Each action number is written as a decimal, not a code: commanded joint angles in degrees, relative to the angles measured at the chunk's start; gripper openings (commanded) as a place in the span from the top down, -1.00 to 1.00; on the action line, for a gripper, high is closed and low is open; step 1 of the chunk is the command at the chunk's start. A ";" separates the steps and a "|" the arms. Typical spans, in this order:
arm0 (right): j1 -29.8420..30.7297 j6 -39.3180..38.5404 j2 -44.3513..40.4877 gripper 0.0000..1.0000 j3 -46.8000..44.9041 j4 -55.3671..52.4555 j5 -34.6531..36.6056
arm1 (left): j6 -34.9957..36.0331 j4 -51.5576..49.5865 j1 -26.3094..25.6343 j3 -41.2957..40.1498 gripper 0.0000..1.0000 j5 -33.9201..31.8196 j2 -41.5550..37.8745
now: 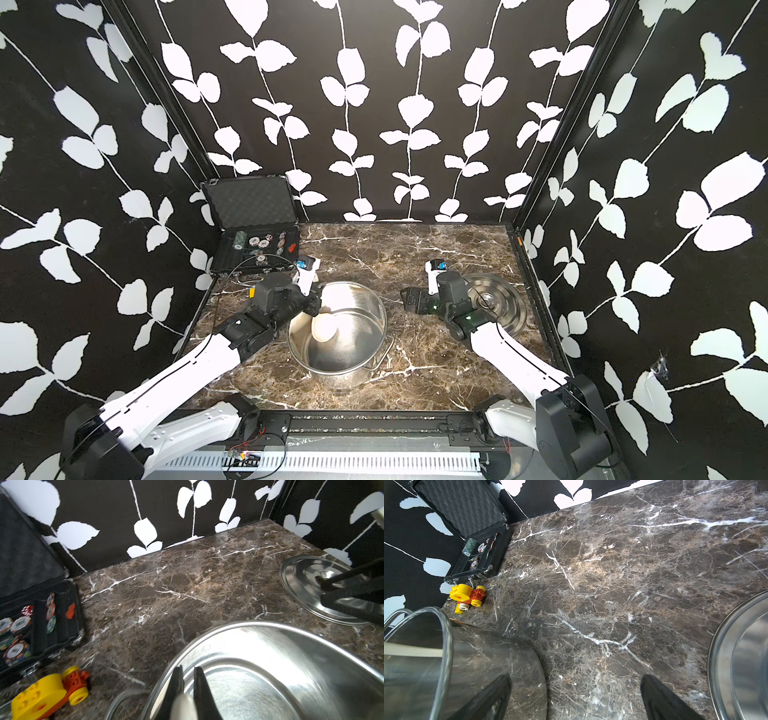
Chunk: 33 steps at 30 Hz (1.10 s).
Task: Stir the soup with a spoon
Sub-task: Stir the soup in the pan with a stick.
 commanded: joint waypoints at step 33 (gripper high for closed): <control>-0.21 0.19 1.02 -0.98 -0.04 3.01 0.04 | 8.82 -6.04 -23.46 4.01 1.00 17.10 7.98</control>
